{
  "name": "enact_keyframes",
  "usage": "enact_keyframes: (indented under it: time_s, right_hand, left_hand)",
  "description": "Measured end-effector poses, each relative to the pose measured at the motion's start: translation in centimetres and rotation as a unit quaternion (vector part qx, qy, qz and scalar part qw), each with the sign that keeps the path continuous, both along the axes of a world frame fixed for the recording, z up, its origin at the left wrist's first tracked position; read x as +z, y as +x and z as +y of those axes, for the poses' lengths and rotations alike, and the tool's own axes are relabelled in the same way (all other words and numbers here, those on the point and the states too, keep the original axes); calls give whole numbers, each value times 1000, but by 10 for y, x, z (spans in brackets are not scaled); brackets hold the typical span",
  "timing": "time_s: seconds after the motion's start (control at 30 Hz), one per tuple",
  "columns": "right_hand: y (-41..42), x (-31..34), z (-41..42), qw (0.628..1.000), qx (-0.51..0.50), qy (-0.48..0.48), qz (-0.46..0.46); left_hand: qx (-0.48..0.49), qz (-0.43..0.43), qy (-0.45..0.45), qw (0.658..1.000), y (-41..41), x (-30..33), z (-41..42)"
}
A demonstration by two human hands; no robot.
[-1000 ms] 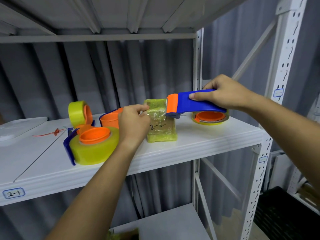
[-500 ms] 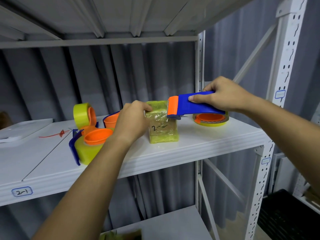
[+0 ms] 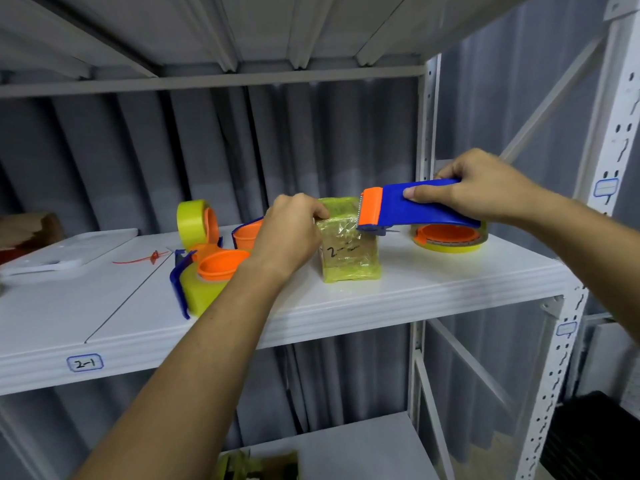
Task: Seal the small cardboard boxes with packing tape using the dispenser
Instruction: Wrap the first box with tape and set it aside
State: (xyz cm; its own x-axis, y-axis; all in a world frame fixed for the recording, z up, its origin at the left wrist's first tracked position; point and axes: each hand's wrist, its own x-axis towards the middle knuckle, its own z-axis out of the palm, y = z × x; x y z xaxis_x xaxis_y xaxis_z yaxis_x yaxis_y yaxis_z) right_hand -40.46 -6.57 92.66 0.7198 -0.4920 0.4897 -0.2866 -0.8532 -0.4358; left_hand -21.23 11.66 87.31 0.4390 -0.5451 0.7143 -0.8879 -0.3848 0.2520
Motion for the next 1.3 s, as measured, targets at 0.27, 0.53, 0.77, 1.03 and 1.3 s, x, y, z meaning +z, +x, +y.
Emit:
enact_keyframes:
  time_s: [0.27,0.53,0.77,1.03,1.3]
  right_hand:
    - [3,-4,-5,998,-7,-56,-6]
    - [-7,-13,-8,999,-7,-31,-35]
    - [-37,-4,-34,998,-41,-26,-51]
    - [-32,1,-27,993,-68,-93,0]
    - [-15,8,-11,979,-123,-146,66]
  left_hand:
    - [-96,-37,52,993,-14,-6,-20]
    - [-108,-12,4,994,3,-13,-28]
    - [-85,-36,2,996,5,-13,-29]
    - [-18,-124,89,988,-16,-2,-38]
    - [-80,-87,71,990,-15,-3,-57]
